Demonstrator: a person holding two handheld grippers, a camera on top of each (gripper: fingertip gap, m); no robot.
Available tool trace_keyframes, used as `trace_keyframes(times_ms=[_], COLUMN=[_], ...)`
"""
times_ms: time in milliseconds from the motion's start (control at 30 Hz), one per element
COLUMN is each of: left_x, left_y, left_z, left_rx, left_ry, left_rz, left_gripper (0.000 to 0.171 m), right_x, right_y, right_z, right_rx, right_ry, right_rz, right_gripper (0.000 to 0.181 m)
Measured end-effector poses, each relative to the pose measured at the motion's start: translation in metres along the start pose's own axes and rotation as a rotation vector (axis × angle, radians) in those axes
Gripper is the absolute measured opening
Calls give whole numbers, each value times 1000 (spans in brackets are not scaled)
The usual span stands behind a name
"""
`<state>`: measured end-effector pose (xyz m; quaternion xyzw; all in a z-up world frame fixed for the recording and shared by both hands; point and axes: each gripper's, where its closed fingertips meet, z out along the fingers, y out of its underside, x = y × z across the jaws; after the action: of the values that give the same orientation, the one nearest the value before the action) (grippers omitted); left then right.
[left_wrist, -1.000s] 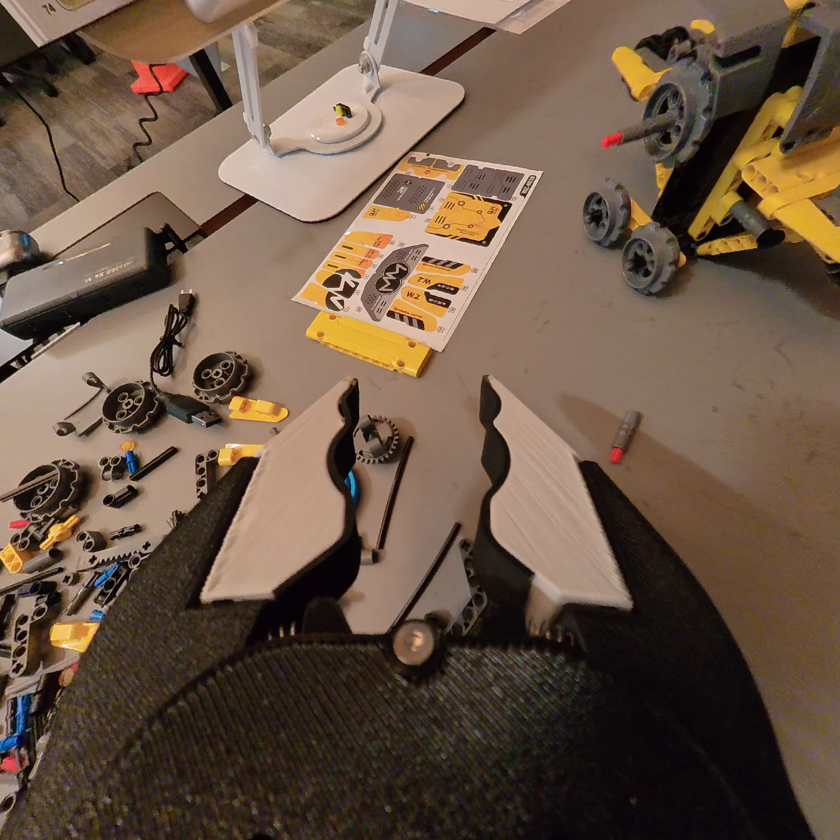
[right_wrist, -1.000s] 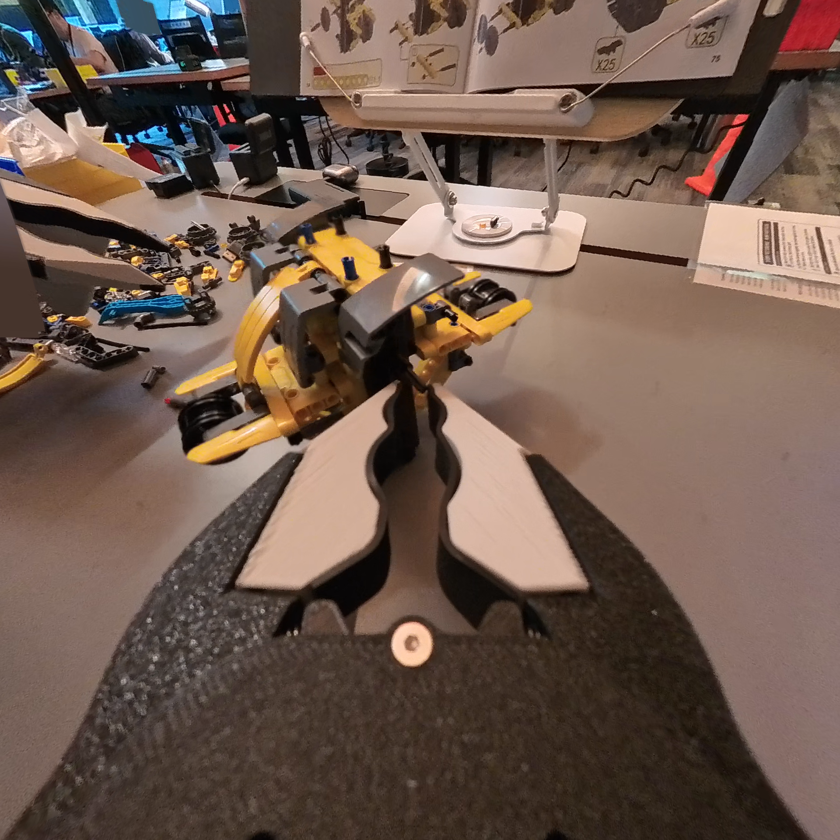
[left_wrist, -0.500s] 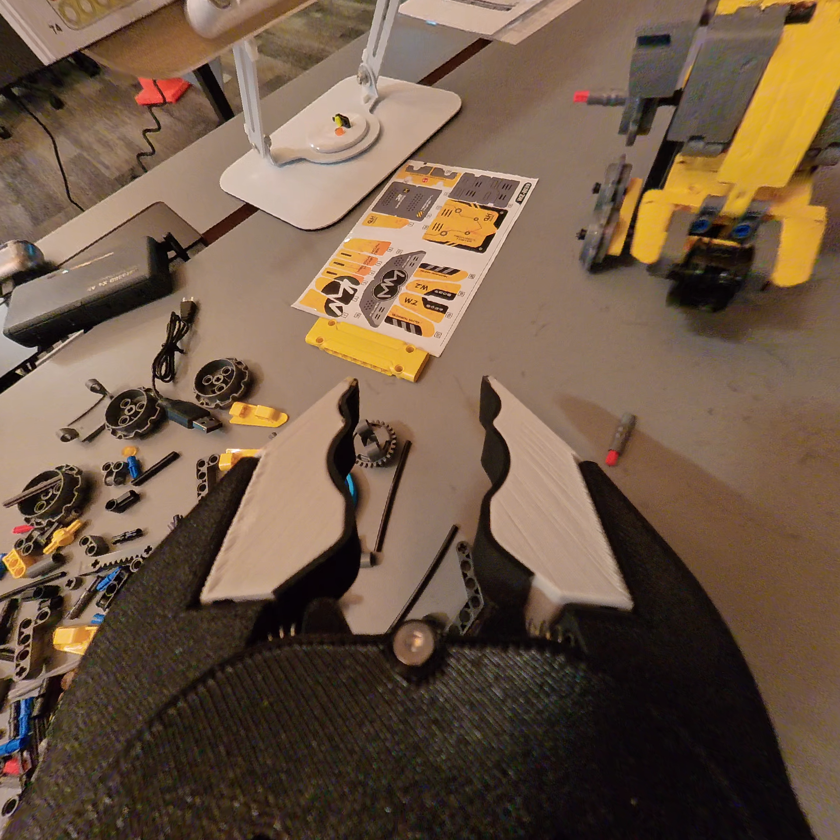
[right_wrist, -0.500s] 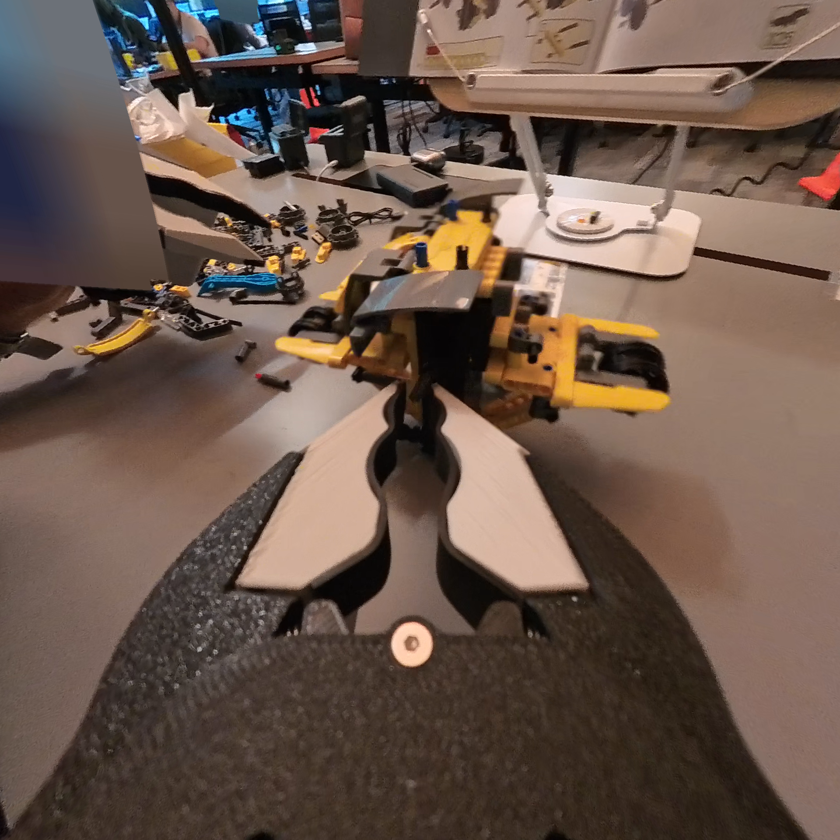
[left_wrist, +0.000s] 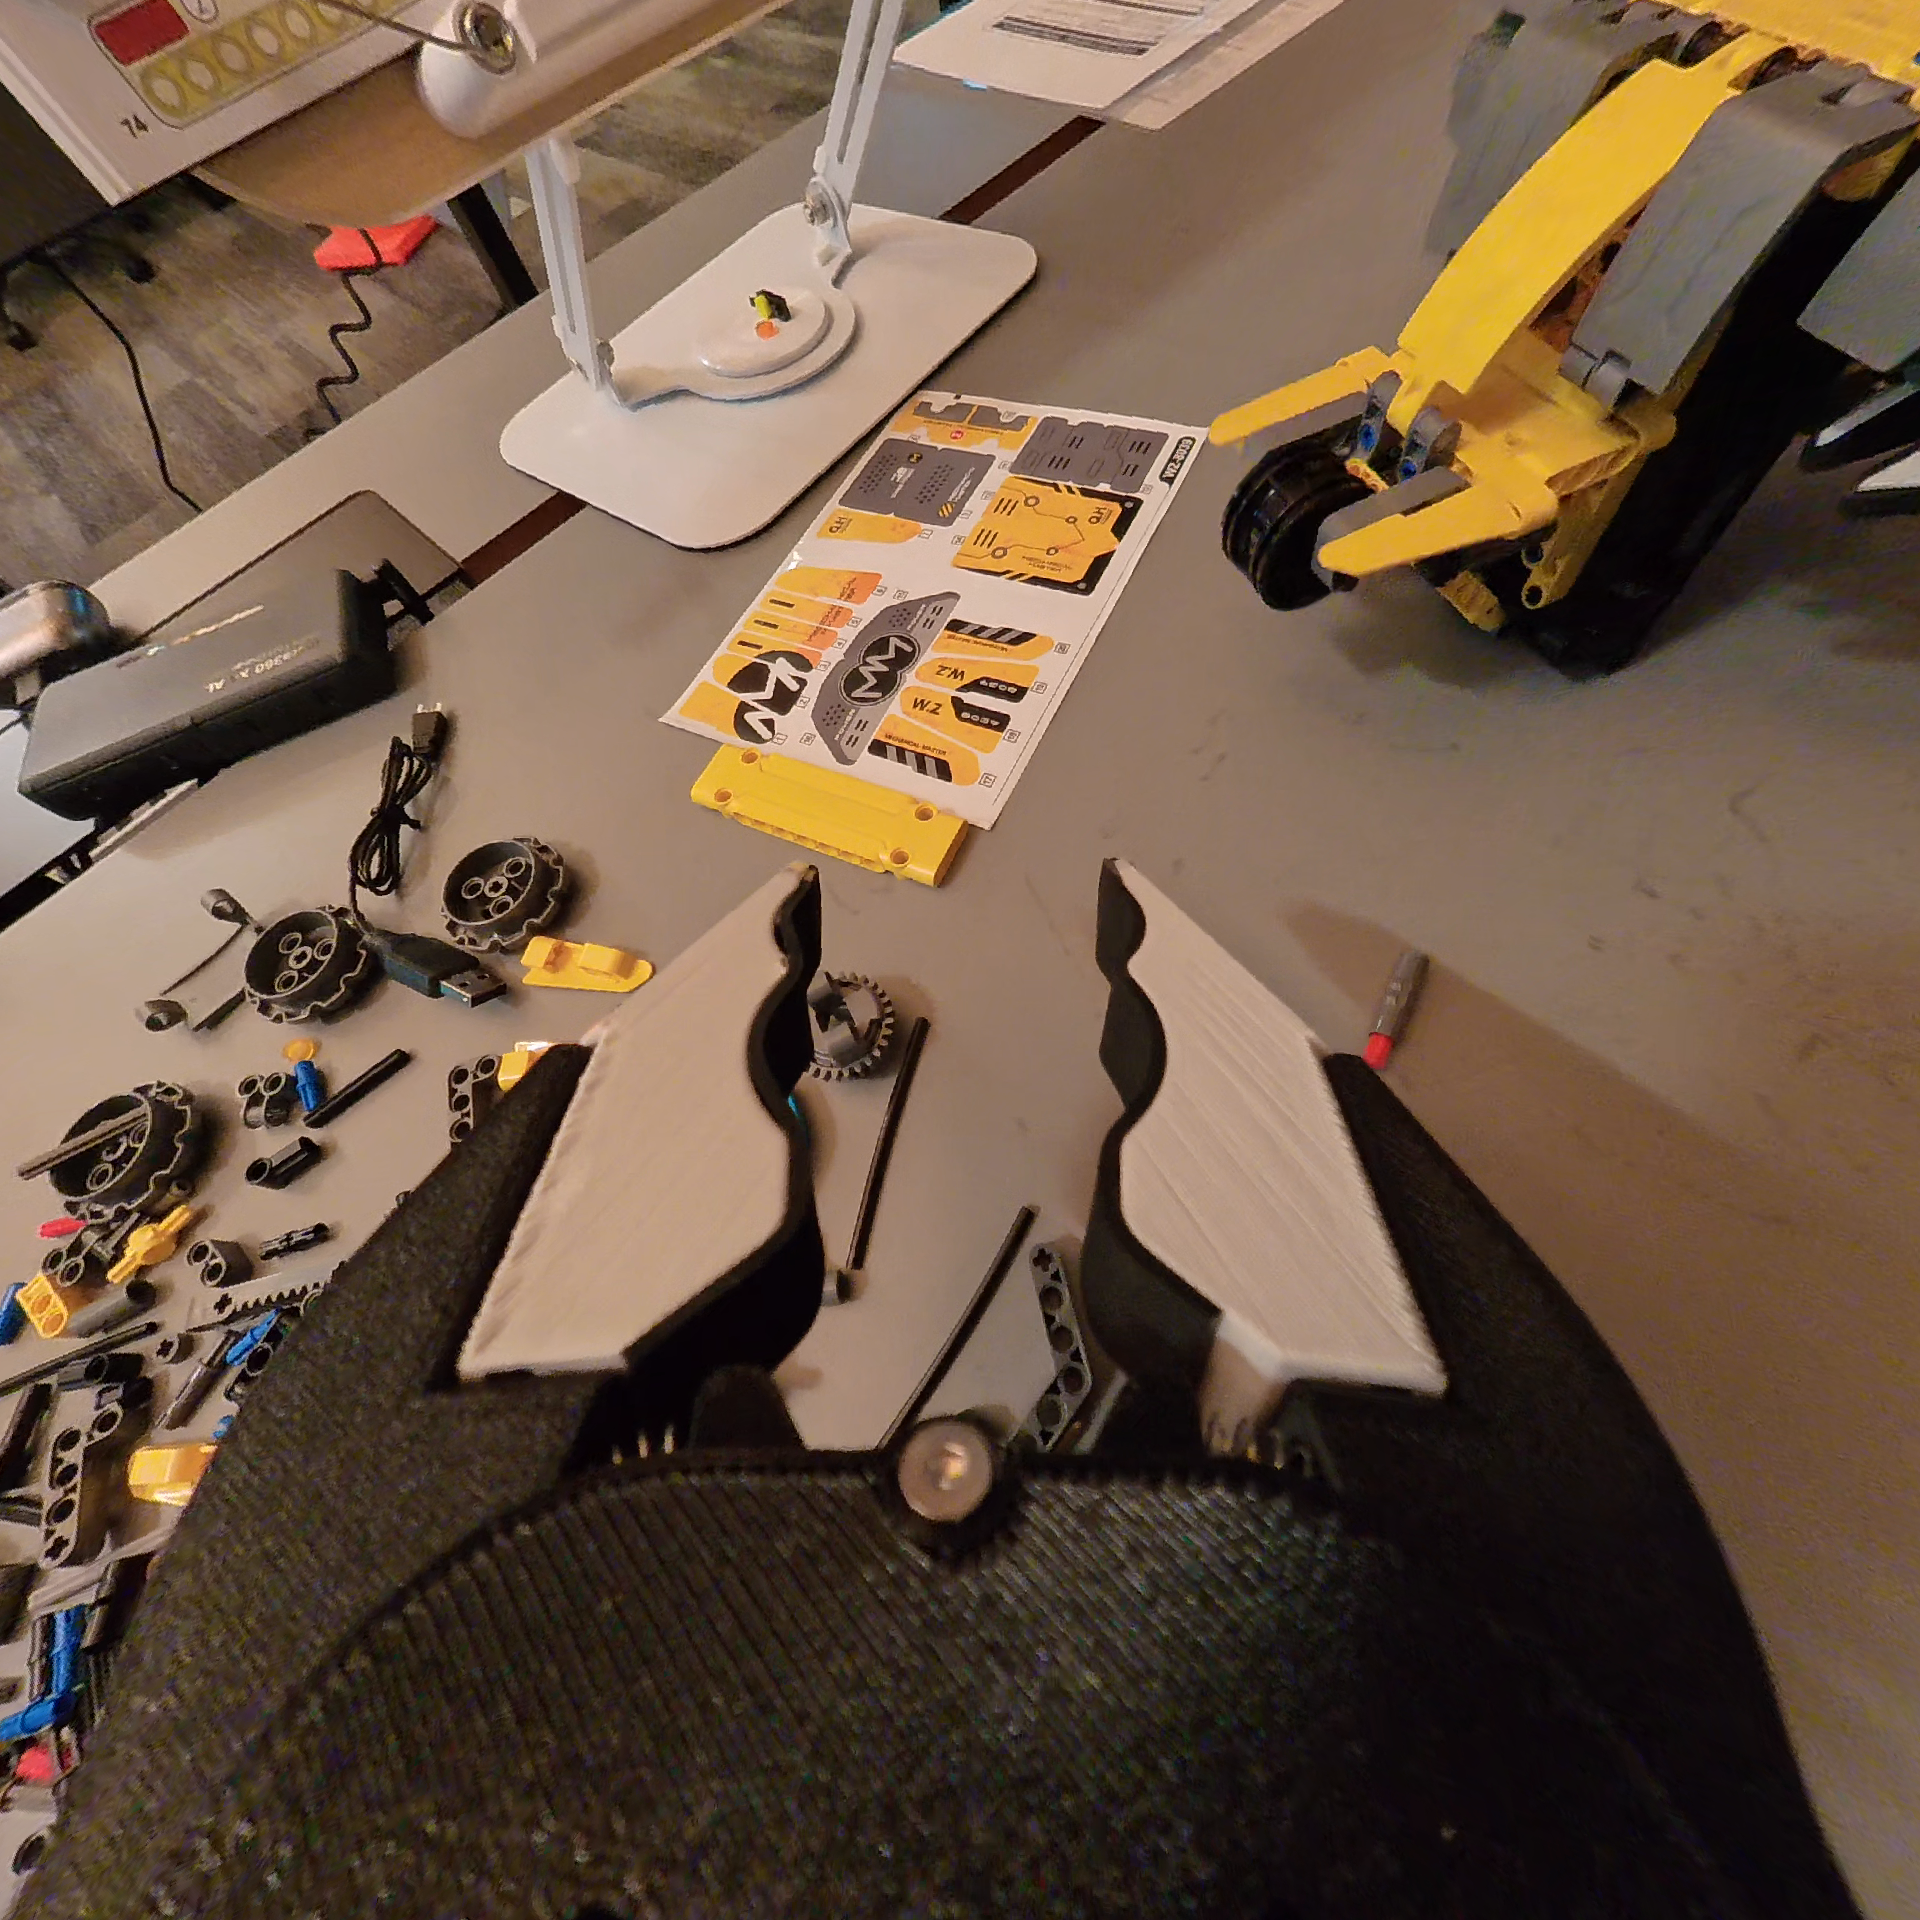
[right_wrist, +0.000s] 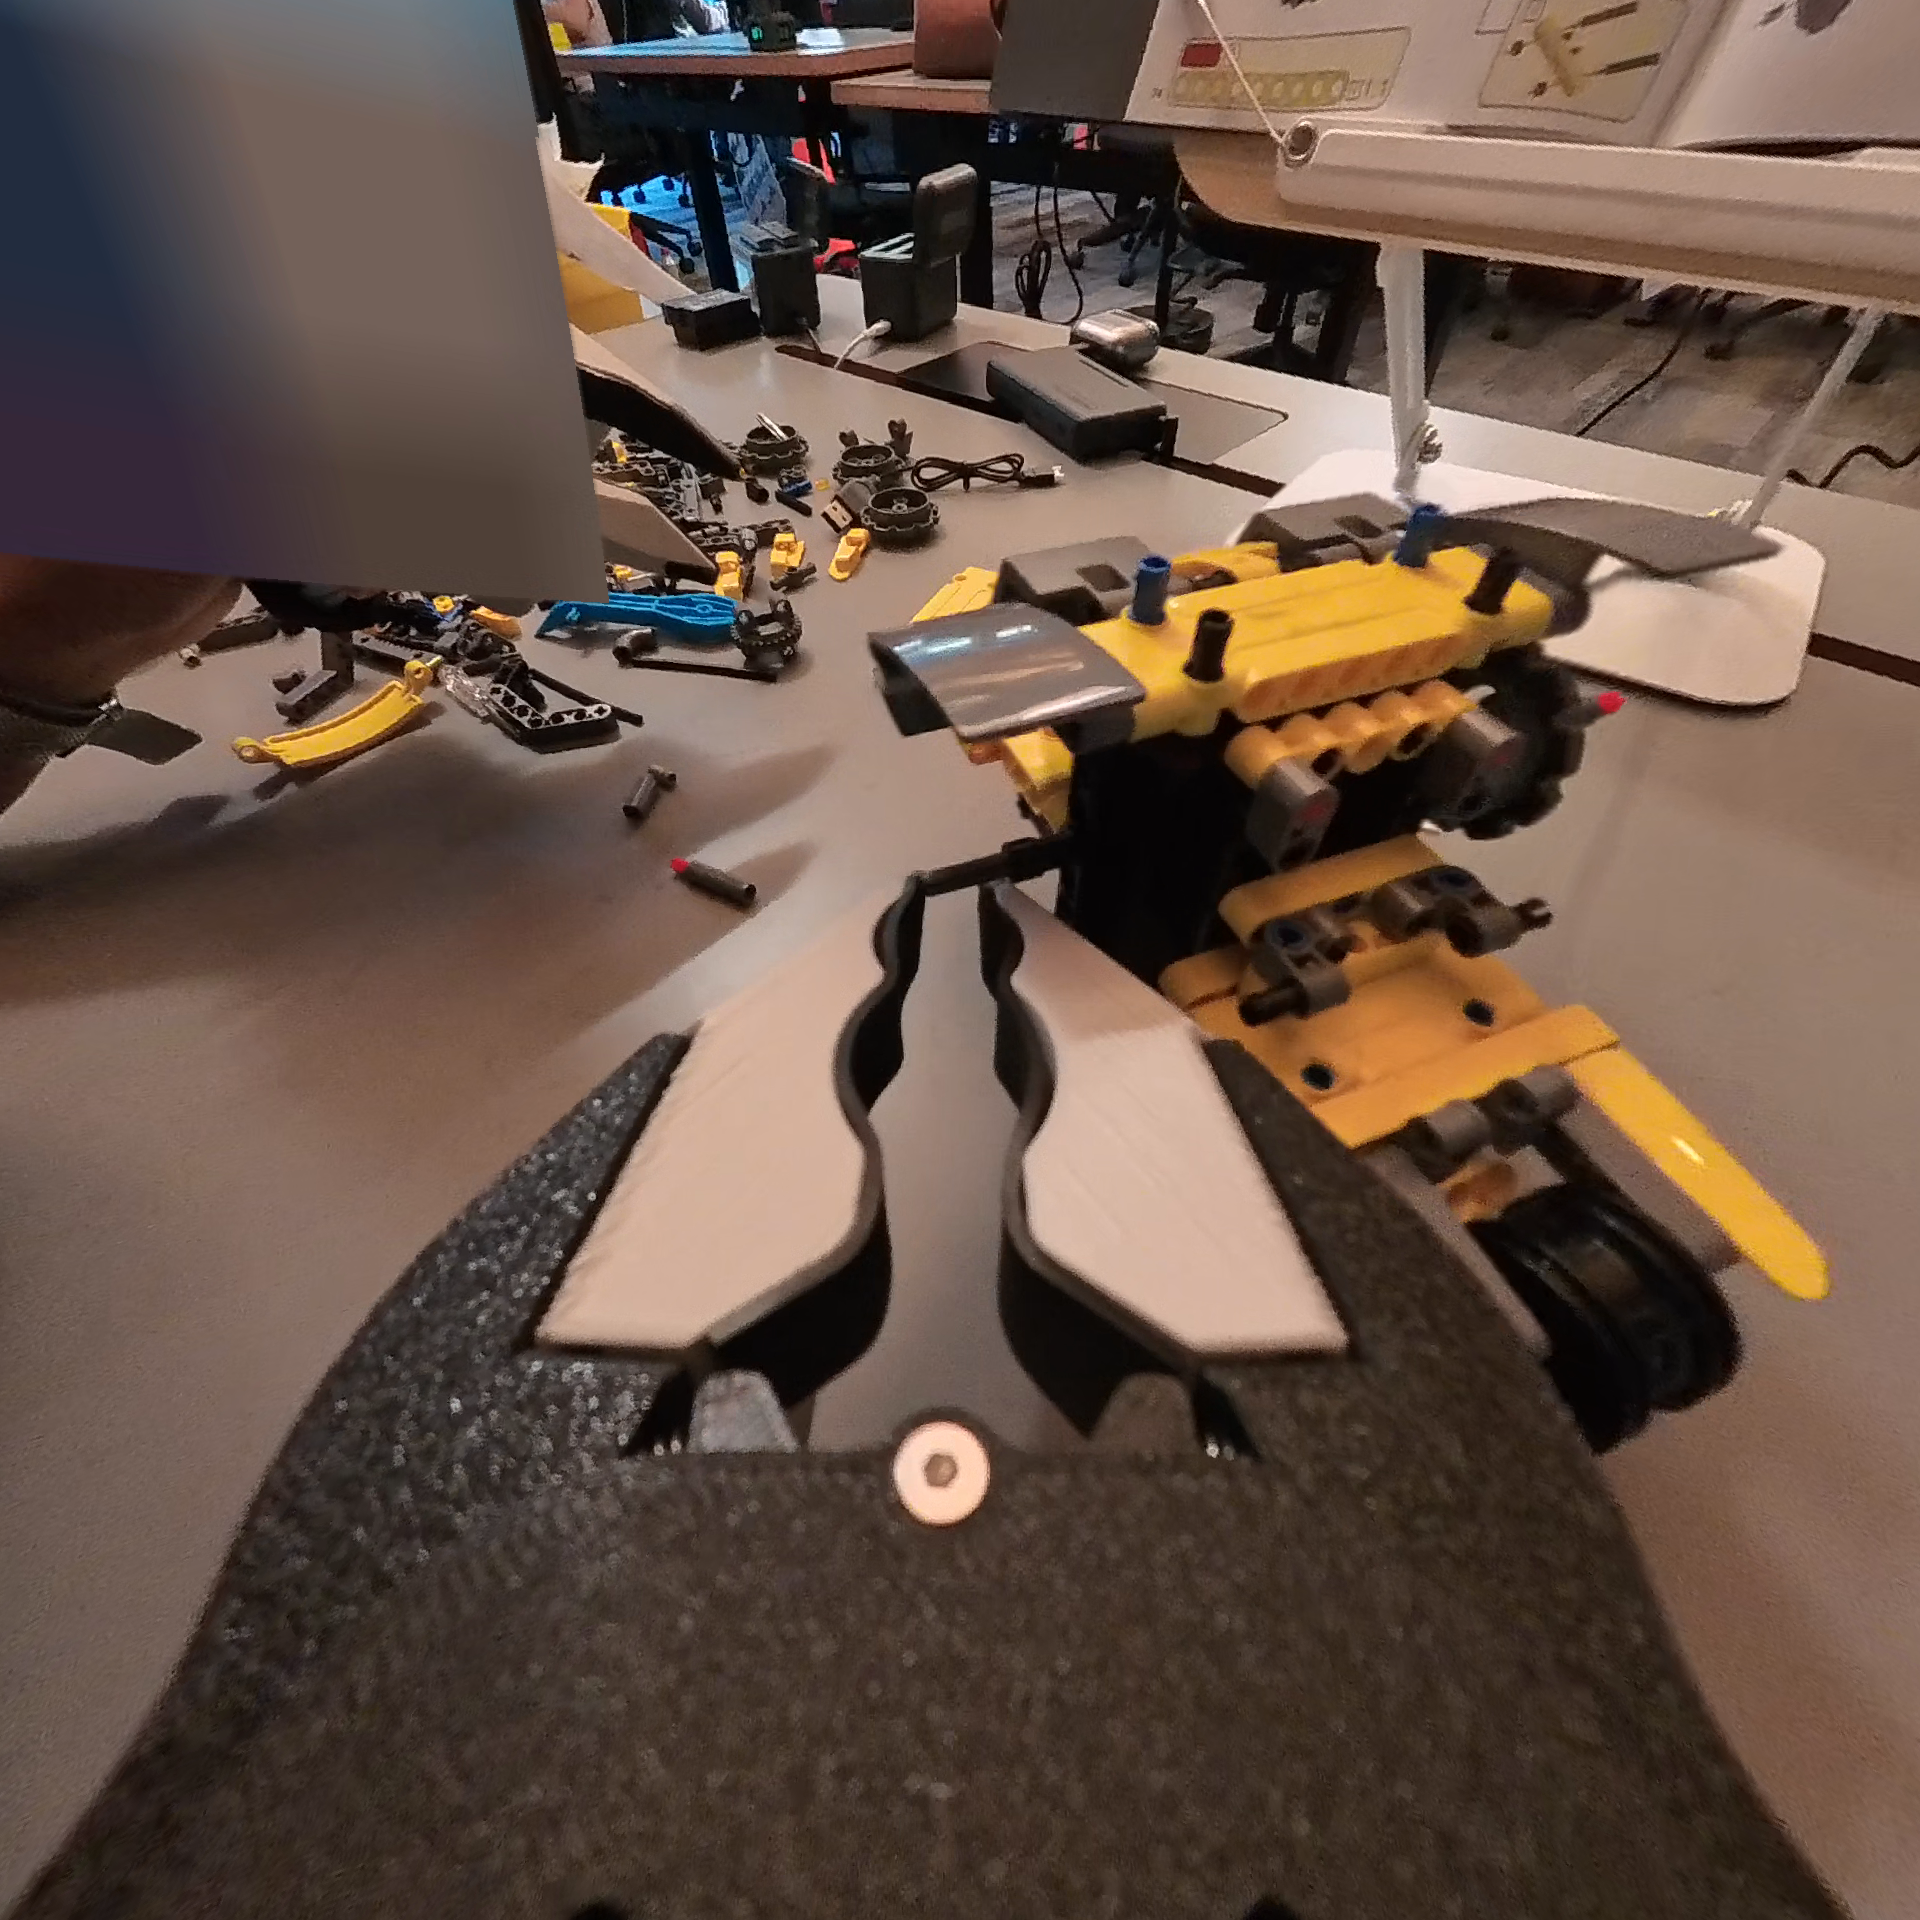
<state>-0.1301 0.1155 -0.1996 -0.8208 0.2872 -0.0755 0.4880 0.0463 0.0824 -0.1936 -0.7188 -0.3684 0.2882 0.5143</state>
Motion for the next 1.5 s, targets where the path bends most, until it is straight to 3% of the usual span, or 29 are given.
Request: trace_keyframes(times_ms=[667, 1033, 1367, 1500], left_x=[-2, 8, 15, 24], left_y=[0, -3, -5, -5], left_z=[1, 1, 2, 1], left_rx=[12, 36, 37, 33], left_ry=[8, 72, 94, 138], left_rz=[-27, -51, -37, -36], left_gripper=[53, 41, 39, 26], right_x=[-14, -81, -99, -100], right_y=[0, -19, -10, -11], right_z=[-17, -9, 10, 13], right_rx=[42, 177, 82, 85], right_ry=[-9, -286, -224, -215], right_rz=[64, 249, 41, 6], right_gripper=[15, 16, 16, 16])
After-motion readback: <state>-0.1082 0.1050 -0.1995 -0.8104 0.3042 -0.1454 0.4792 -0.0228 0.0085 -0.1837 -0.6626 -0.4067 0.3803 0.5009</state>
